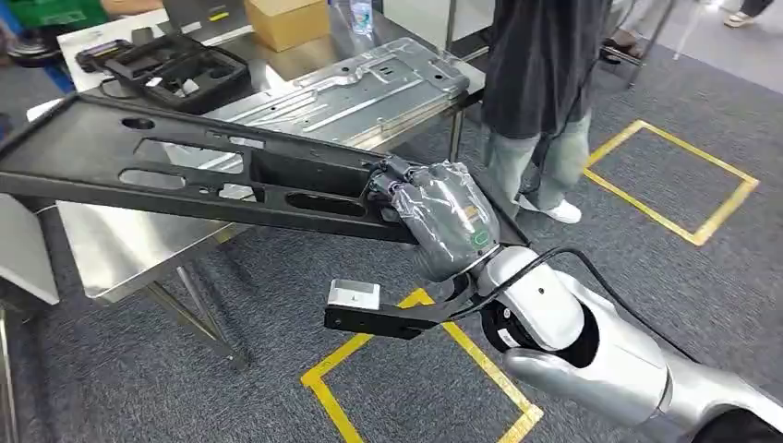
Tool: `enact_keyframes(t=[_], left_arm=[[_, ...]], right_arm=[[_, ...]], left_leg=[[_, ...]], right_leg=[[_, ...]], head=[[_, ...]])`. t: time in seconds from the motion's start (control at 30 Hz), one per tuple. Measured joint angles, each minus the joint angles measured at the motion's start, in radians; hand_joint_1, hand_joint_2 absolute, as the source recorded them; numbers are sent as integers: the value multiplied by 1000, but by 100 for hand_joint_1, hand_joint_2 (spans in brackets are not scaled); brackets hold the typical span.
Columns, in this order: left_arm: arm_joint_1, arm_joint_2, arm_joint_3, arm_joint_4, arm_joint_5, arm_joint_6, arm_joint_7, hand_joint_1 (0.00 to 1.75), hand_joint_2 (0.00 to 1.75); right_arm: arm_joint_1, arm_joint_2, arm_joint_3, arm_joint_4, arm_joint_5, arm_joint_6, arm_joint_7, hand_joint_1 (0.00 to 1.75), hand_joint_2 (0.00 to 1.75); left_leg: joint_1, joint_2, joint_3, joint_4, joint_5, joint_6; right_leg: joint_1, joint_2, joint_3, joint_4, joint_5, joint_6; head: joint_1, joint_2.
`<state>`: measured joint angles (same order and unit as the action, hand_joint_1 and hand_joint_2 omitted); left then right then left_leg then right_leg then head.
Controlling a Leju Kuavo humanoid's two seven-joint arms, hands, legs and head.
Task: Take the parts from the cabinet and place them on the table.
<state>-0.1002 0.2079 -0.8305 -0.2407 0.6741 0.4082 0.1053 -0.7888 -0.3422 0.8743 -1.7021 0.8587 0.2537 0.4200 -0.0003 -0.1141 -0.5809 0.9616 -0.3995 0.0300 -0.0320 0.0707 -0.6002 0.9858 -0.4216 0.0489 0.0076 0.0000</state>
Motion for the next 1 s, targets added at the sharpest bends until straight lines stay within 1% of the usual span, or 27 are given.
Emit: enact_keyframes(t=[0.07,0.1,0.13,0.17,0.2,0.23,0.27,0.3,0.33,0.37,0.4,0.43,0.47,0.5,0.6,0.63,0.67,0.7,0.73,0.77,0.8,0.83,0.87,0.9,0.93,0.97,1.0], left_arm=[[5,0,0,0,-1,-3,-7,0,175],[9,0,0,0,-1,-4,-8,0,175],[10,1,0,0,-2,-5,-9,0,175],[11,-1,0,-1,-3,-6,-11,0,175],[6,0,1,0,-3,-6,-13,0,175],[4,0,2,-1,-3,-6,-13,0,175],[3,0,2,-1,-3,-6,-13,0,175],[4,-3,2,-2,-3,-8,-13,0,175],[5,-3,2,-2,-3,-9,-13,0,175],[6,-3,2,-3,-3,-10,-13,0,175],[5,-3,2,-3,-3,-10,-13,0,175],[5,-3,3,-3,-4,-10,-13,0,175],[5,-3,4,-3,-5,-10,-13,0,175],[4,-2,5,-3,-7,-10,-13,0,175],[3,1,6,-5,-7,-12,-13,0,175],[3,3,6,-5,-7,-12,-13,0,175],[5,2,7,-6,-7,-13,-14,0,175],[4,2,7,-6,-7,-13,-14,0,175],[1,2,7,-6,-8,-13,-15,0,175],[-1,2,7,-7,-10,-13,-16,0,175],[-1,0,7,-8,-10,-13,-16,0,175],[3,-2,7,-8,-10,-15,-16,0,175],[4,-3,7,-8,-11,-14,-16,0,175],[3,-5,7,-8,-14,-14,-16,0,175],[4,-5,7,-8,-14,-14,-16,0,175],[4,-5,7,-8,-15,-14,-16,0,175],[3,-5,7,-8,-18,-14,-16,0,175]], right_arm=[[0,0,1,0,-6,6,-2,175,175],[-4,0,1,1,-10,7,-3,175,175],[-8,3,1,1,-10,7,-3,175,175],[-9,4,1,1,-13,7,-3,175,175],[-11,4,1,1,-13,8,-5,175,175],[-12,4,1,2,-17,10,-5,175,175],[-11,4,2,3,-22,12,-5,175,175],[-10,4,4,4,-24,16,-5,175,175],[-10,4,7,4,-32,19,-6,175,175],[-11,4,9,4,-36,25,-9,175,175],[-11,4,10,4,-48,29,-13,175,175],[-12,4,10,4,-58,33,-17,175,175],[-15,4,10,4,-68,37,-20,175,175],[-19,3,11,4,-75,41,-21,175,175],[-24,3,22,5,-79,57,-10,175,175],[-26,3,23,5,-78,58,0,175,175],[-28,2,23,8,-72,58,13,175,175],[-32,0,22,8,-65,57,27,175,175],[-32,-5,22,11,-60,56,40,175,175],[-31,-9,22,17,-59,55,50,175,175],[-29,-16,22,25,-58,53,56,175,175],[-26,-21,22,33,-58,51,61,175,175],[-25,-26,21,38,-57,50,63,175,175],[-25,-32,18,43,-53,48,66,175,175],[-25,-40,12,49,-52,45,68,175,175],[-24,-47,7,56,-52,41,68,175,175],[-23,-53,2,67,-52,34,69,175,175]], left_leg=[[8,-17,-6,-6,3,-10],[10,-25,-10,-7,4,-15],[12,-13,-11,1,-2,-18],[5,39,-25,33,-21,-23],[7,73,-58,103,-58,-28],[9,91,-107,198,-99,-33],[11,96,-149,277,-127,-36],[13,98,-177,330,-138,-37],[14,98,-180,329,-128,-37],[15,100,-159,282,-99,-37],[14,107,-107,180,-50,-35],[11,129,-49,73,-7,-30],[3,185,-13,-2,5,-22],[-5,185,-13,-3,5,-20],[-13,152,-17,-4,2,-6],[-4,140,0,-17,11,4],[-3,129,5,-20,12,7],[-1,125,7,-20,12,15],[0,113,8,-20,11,17],[-1,100,8,-20,10,19],[-2,87,9,-19,10,20],[-2,73,10,-19,10,19],[-1,60,12,-18,9,19],[1,47,14,-16,7,18],[3,31,17,-14,4,14],[4,20,15,-11,0,9],[-2,11,6,-1,-5,2]], right_leg=[[12,-20,0,1,-2,-10],[13,-30,0,-1,1,-17],[6,-44,2,-4,4,-23],[7,-51,4,-4,1,-28],[8,-61,5,-4,0,-32],[11,-74,5,-4,-1,-34],[12,-86,5,-4,-2,-35],[13,-97,5,-4,-4,-36],[14,-107,6,-4,-5,-35],[14,-117,7,-4,-7,-34],[15,-128,10,-4,-9,-32],[15,-137,15,-4,-12,-30],[16,-144,19,-5,-14,-27],[22,-150,20,-4,-18,-20],[14,-175,31,-10,-24,-4],[16,-174,32,-7,-31,4],[10,-136,31,16,-46,4],[12,-103,4,79,-83,1],[13,-85,-36,160,-123,2],[13,-78,-81,248,-158,3],[13,-78,-116,311,-174,4],[13,-78,-128,322,-163,3],[12,-78,-115,283,-131,3],[12,-76,-82,208,-83,2],[10,-61,-33,98,-26,1],[6,-24,3,15,6,1],[3,1,9,-4,-4,1]], head=[[-1,0],[-1,0],[-1,0],[-5,0],[-9,0],[-10,0],[-10,0],[-10,0],[-10,0],[-10,0],[-10,0],[-10,0],[-10,0],[-10,0],[-10,0],[-10,0],[-9,0],[-9,0],[-6,0],[-6,0],[-6,0],[-6,0],[-6,0],[-6,0],[-5,0],[-5,0],[-6,0]])
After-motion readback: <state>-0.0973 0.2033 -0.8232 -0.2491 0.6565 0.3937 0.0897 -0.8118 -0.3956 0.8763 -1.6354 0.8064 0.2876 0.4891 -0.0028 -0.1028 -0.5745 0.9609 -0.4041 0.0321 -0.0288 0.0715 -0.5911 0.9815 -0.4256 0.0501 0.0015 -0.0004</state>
